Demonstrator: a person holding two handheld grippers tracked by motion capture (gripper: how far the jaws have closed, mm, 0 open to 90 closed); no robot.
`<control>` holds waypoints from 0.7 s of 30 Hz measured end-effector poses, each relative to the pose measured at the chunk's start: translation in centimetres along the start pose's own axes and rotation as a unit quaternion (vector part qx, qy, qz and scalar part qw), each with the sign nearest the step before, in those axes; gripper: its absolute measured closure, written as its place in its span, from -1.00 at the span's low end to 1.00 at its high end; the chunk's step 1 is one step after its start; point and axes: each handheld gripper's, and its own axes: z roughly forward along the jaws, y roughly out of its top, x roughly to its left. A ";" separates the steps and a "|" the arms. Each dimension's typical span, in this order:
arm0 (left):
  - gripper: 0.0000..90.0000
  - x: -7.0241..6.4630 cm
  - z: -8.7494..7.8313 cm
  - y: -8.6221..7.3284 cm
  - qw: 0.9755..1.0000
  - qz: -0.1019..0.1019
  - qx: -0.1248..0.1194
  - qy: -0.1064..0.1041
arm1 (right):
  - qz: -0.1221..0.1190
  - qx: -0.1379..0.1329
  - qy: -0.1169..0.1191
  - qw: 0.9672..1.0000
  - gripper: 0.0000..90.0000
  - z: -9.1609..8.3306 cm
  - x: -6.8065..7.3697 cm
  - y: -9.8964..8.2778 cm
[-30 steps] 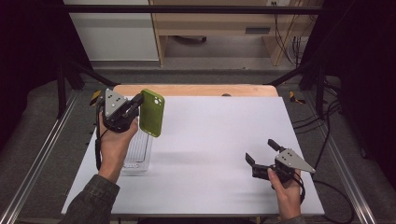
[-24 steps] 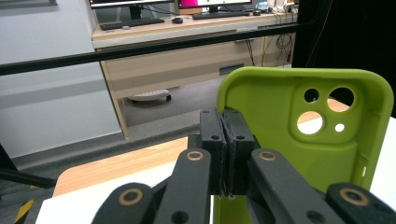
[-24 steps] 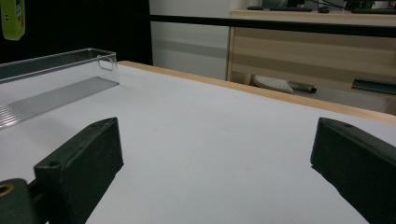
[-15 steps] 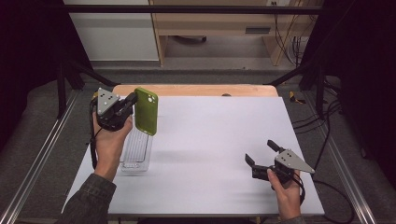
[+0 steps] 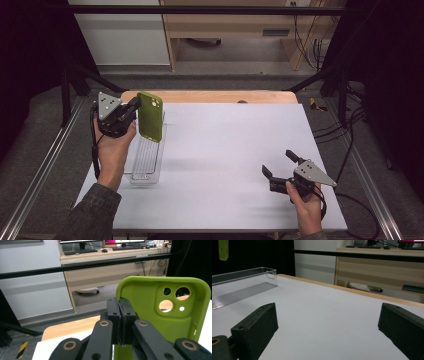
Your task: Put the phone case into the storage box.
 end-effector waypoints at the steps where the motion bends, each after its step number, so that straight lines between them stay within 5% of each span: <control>1: 0.95 0.1 0.1 0.0 1.000 -0.001 0.003 0.000 | 0.001 -0.002 0.001 1.000 -0.94 0.0 0.0 0.0; 21: 0.95 1.4 0.7 -0.8 1.000 -0.015 0.001 0.024 | -0.008 -0.002 0.001 1.000 -0.91 0.0 0.1 0.0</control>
